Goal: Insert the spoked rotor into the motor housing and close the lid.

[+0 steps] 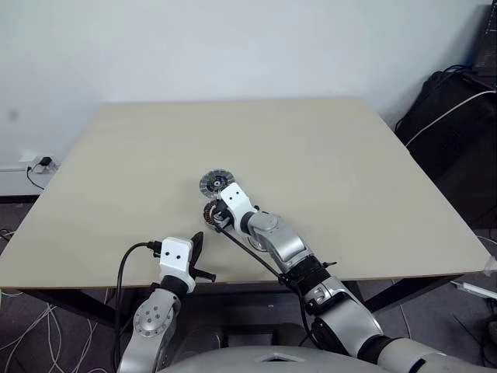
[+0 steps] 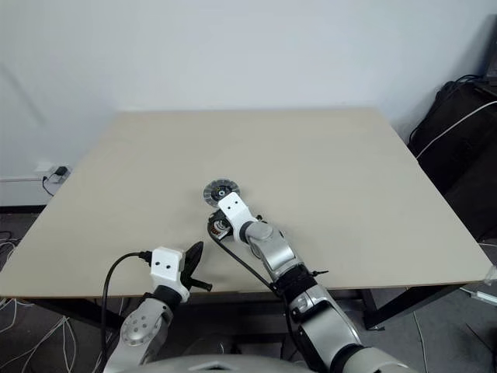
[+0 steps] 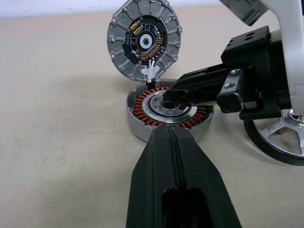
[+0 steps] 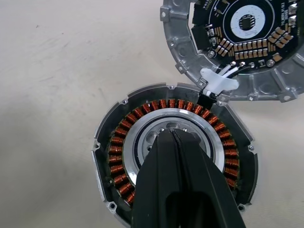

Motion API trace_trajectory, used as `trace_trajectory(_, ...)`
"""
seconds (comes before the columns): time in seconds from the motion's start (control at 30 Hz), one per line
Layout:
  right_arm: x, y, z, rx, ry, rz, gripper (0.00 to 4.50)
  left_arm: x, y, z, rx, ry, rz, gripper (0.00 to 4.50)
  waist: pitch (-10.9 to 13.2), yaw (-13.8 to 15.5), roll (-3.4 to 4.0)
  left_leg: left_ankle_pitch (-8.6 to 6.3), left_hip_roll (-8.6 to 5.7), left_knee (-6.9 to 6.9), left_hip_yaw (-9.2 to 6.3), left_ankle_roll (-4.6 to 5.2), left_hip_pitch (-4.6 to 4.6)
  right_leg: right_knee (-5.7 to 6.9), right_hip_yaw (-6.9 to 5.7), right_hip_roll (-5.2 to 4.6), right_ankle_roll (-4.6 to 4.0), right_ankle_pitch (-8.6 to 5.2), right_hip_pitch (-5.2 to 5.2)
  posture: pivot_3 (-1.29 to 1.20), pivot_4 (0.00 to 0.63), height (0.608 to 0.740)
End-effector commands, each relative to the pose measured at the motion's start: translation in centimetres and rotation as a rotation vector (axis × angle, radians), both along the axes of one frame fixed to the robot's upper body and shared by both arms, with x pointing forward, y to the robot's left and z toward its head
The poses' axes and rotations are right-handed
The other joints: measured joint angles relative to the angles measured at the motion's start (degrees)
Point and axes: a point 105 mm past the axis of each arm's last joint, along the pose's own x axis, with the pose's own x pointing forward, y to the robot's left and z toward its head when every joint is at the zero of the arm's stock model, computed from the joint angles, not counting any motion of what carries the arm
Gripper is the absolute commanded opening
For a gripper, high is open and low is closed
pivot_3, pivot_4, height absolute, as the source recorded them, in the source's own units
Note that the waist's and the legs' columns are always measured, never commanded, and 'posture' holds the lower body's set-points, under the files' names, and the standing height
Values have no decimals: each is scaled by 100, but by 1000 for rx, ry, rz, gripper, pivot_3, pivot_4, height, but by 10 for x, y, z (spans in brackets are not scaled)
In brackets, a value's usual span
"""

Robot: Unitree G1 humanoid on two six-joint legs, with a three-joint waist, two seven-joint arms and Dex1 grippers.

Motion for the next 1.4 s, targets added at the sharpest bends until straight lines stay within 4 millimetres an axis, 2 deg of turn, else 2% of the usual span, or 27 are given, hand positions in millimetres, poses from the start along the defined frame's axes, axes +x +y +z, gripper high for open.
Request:
trace_trajectory(0.03,10,6,18,26,-64,5,31,3,-3,13,-20,-48,-2,0,0,-25,0,1,2,0,0,-1,0,0,0,2,-2,1,0,0,0,740)
trace_trajectory(0.53,12,10,10,14,-49,1,31,3,-4,14,-18,-35,7,0,-1,-35,7,10,30,-4,0,-15,0,1,1,30,-23,9,-7,0,0,740)
trace_trajectory(0.93,13,22,19,47,-67,25,31,2,-3,13,-14,-25,13,0,0,-37,12,14,32,-5,0,-20,0,2,1,33,-27,11,-8,0,0,740)
trace_trajectory(1.4,1,22,-2,-9,7,55,31,2,-2,10,-13,-21,28,0,-3,-38,19,15,32,-8,-1,-22,0,2,2,34,-27,11,-10,0,0,740)
